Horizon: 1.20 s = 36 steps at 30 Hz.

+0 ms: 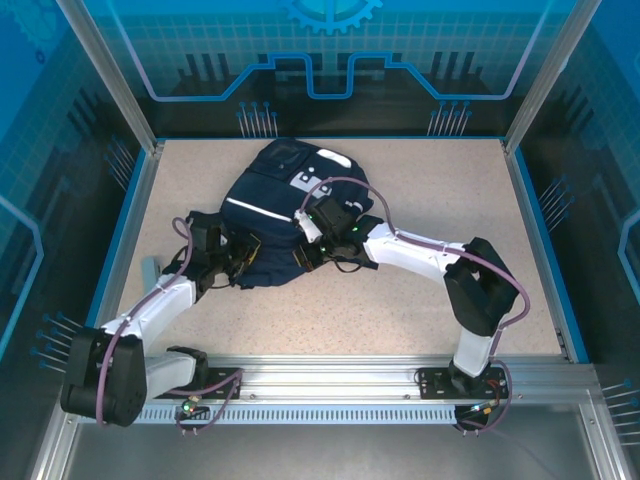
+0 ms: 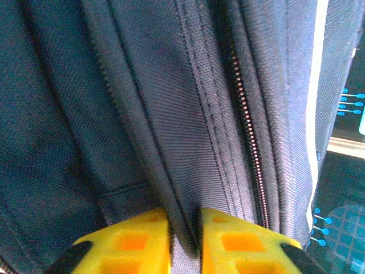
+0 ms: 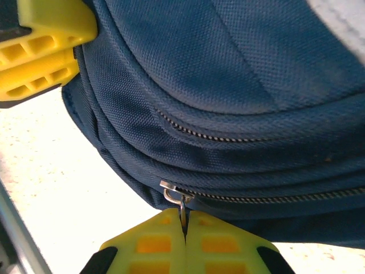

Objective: Pack books, pencil case, and school supplies into a backpack

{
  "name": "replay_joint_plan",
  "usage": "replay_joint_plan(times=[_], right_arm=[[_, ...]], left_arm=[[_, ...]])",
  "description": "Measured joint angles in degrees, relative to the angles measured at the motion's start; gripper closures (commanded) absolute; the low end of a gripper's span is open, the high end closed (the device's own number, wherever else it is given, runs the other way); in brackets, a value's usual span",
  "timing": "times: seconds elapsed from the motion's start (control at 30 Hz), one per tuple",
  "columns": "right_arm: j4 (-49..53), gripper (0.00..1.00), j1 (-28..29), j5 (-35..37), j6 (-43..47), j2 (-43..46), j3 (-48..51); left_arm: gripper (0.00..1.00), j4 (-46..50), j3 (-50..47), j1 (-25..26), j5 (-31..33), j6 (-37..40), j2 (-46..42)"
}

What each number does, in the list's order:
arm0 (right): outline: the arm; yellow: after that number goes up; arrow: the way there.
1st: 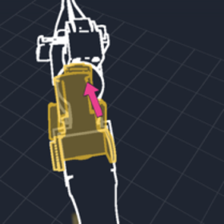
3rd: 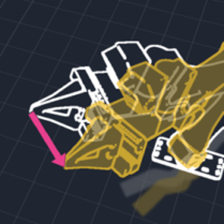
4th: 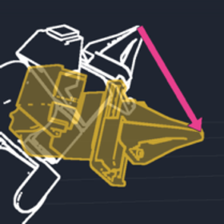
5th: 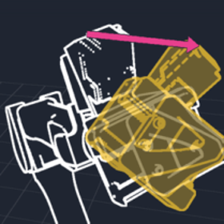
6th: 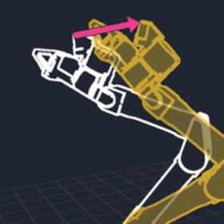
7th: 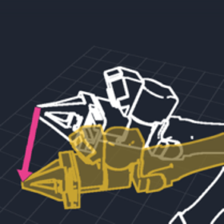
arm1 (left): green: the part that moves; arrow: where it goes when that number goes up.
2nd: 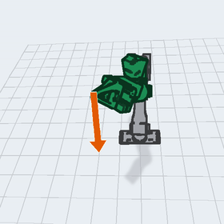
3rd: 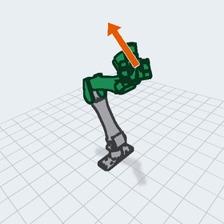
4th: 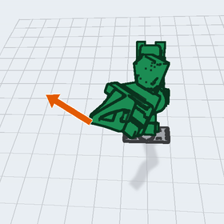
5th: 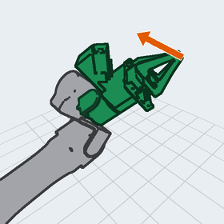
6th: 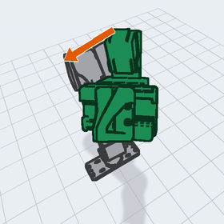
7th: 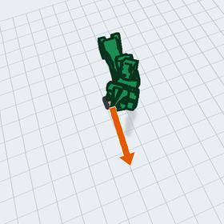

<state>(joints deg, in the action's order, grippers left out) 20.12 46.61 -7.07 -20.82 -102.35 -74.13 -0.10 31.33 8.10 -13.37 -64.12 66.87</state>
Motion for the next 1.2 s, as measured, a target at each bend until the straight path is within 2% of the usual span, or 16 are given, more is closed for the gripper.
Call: replay_joint_plan(times=[0.2,0.47,0.77,0.97,1.2], right_arm=[[1.31,1.0,-1.31,4.85,1.4,2.38,1.49],[3.45,1.0,-8.66,5.99,1.7,2.62,1.03],[10.21,1.0,-14.36,7.08,0.72,-4.31,-9.07],[15.13,1.0,-15.67,8.31,-0.09,-6.16,-13.66],[18.95,0.97,-18.97,5.46,2.08,-7.72,-17.51]], left_arm=[[0.95,-0.31,0.0,0.33,0.0,0.24,0.66],[0.97,-0.31,0.0,1.09,-1.38,1.31,0.63],[0.99,2.29,0.79,1.11,-1.55,4.79,-0.87],[0.99,2.86,1.22,1.11,-3.58,6.71,-1.86],[0.99,2.8,2.47,1.7,-6.67,8.39,-1.84]])
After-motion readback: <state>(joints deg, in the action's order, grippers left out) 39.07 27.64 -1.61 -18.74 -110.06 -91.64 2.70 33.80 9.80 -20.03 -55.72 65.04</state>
